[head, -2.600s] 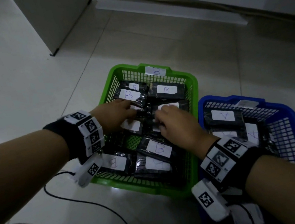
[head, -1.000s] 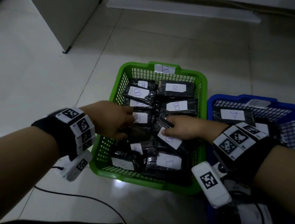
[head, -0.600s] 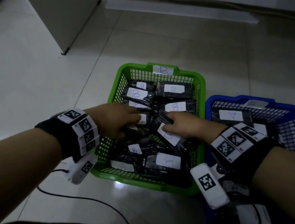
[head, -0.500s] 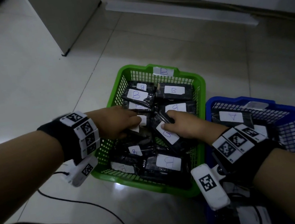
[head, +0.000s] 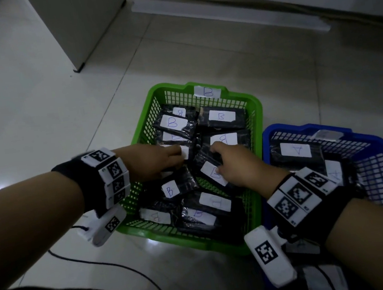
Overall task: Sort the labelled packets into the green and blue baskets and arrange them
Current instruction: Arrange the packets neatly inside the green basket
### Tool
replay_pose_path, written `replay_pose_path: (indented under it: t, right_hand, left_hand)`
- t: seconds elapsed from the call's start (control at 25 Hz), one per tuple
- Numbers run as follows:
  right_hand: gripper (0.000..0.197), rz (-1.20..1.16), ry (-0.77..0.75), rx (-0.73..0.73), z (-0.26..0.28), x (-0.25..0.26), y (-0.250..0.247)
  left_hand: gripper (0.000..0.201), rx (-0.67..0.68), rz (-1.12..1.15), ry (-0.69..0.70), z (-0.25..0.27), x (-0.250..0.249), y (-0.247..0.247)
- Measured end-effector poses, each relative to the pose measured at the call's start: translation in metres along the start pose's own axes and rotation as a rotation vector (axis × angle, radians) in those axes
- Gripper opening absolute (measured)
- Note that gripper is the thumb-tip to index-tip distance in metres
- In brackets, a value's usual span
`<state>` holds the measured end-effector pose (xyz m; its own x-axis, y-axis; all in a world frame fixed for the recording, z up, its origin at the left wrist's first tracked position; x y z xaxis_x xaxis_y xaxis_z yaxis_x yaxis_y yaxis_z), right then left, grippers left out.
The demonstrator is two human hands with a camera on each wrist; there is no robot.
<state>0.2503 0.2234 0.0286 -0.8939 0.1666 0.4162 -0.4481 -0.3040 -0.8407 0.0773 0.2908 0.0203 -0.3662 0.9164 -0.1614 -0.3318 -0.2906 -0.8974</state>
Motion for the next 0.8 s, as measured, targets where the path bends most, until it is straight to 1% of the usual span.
replay_pose_path:
  t: [0.08, 0.16, 0.24, 0.28, 0.36, 0.4, 0.48, 0.56, 0.64, 0.72, 0.8]
  right_hand:
    - [0.044, 0.034, -0.021, 0.03, 0.002, 0.003, 0.005]
    - [0.047, 0.072, -0.029, 0.114, 0.005, 0.006, 0.012]
    - [0.049, 0.084, -0.015, 0.165, 0.005, 0.006, 0.016]
    - [0.049, 0.083, -0.011, 0.165, 0.004, 0.006, 0.017]
    - [0.046, 0.076, 0.002, 0.121, 0.003, 0.004, 0.018]
    - [0.042, 0.058, 0.009, 0.075, 0.004, 0.004, 0.018]
    - [0.032, 0.004, 0.009, -0.043, 0.005, 0.003, 0.016]
    - [0.029, -0.004, 0.01, -0.101, 0.007, 0.002, 0.017]
    - [0.03, 0.001, 0.022, -0.058, 0.009, 0.001, 0.022]
    - [0.032, -0.021, 0.035, -0.007, 0.009, 0.003, 0.024]
    - [0.032, -0.027, 0.042, -0.002, 0.008, 0.004, 0.021]
  left_hand:
    - [0.039, -0.054, 0.075, 0.023, -0.001, 0.002, -0.001]
    - [0.038, 0.008, 0.127, -0.034, -0.001, 0.003, -0.001]
    - [0.034, 0.07, 0.097, -0.059, -0.001, 0.0, 0.0]
    - [0.035, 0.092, 0.06, -0.054, -0.002, -0.003, 0.0]
    - [0.04, 0.139, -0.017, -0.048, -0.002, -0.005, 0.0]
    - [0.039, 0.159, -0.024, -0.047, -0.002, -0.004, -0.001]
    - [0.035, 0.168, 0.061, -0.07, -0.002, -0.001, -0.005]
    - [0.031, 0.093, 0.157, -0.153, -0.002, 0.005, -0.016]
    - [0.029, -0.045, 0.185, -0.251, -0.002, 0.014, -0.029]
    - [0.033, -0.18, 0.152, -0.335, -0.004, 0.022, -0.041]
    - [0.038, -0.26, 0.08, -0.366, -0.006, 0.027, -0.05]
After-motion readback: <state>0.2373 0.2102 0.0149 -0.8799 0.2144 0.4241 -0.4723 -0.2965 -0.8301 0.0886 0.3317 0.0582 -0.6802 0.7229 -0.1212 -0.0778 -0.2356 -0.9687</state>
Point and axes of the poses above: each hand's wrist, its own z-axis away from the middle knuckle, its own y-axis out of the palm, x = y × z, the point moved 4 cm from there along -z, towards the middle knuckle, and after that the axes turned 7 degrees about -x, right-handed, at the moved point
